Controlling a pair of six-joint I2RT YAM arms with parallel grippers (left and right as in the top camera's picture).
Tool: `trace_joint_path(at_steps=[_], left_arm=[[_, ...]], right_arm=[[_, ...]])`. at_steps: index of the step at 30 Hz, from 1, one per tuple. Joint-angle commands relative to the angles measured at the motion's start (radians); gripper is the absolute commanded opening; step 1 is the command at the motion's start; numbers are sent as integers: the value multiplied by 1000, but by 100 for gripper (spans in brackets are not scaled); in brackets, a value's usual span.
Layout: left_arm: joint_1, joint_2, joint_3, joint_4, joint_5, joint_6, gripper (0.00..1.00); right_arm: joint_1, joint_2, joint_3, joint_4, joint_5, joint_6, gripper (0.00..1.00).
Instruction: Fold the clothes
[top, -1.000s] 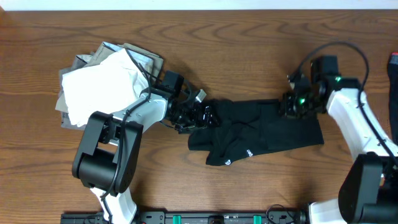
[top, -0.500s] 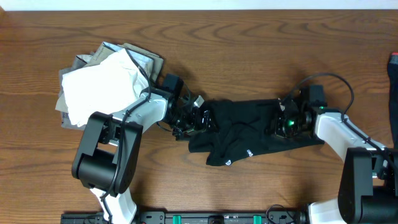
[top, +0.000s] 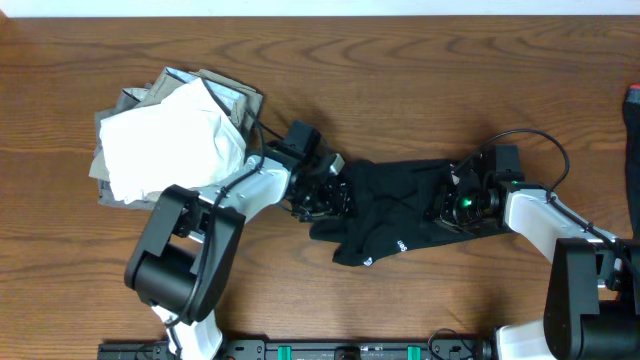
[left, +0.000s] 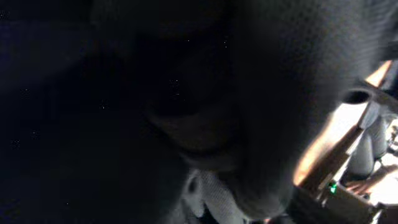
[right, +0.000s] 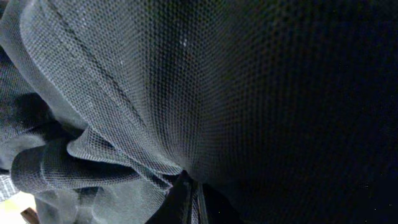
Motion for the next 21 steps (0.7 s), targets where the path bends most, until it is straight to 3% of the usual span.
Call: trace_joint_path(at_steps=[1, 3, 4, 11, 16, 21], left_arm=[[-12, 40, -21, -2, -124, -39, 32], [-10, 40, -21, -3, -124, -39, 10], [-8, 38, -21, -7, -123, -41, 6], [59, -37, -18, -144, -126, -11, 6], [145, -143, 7, -245, -135, 60, 6], [201, -237, 109, -396, -252, 110, 6]], right_arm=[[5, 52, -32, 3, 108, 18, 6], [5, 52, -32, 2, 108, 18, 5], [5, 52, -32, 2, 108, 18, 4], [-21, 29, -1, -1, 73, 2, 1], [-66, -96, 67, -10, -10, 2, 4], [-77, -200, 160, -74, -19, 3, 8]])
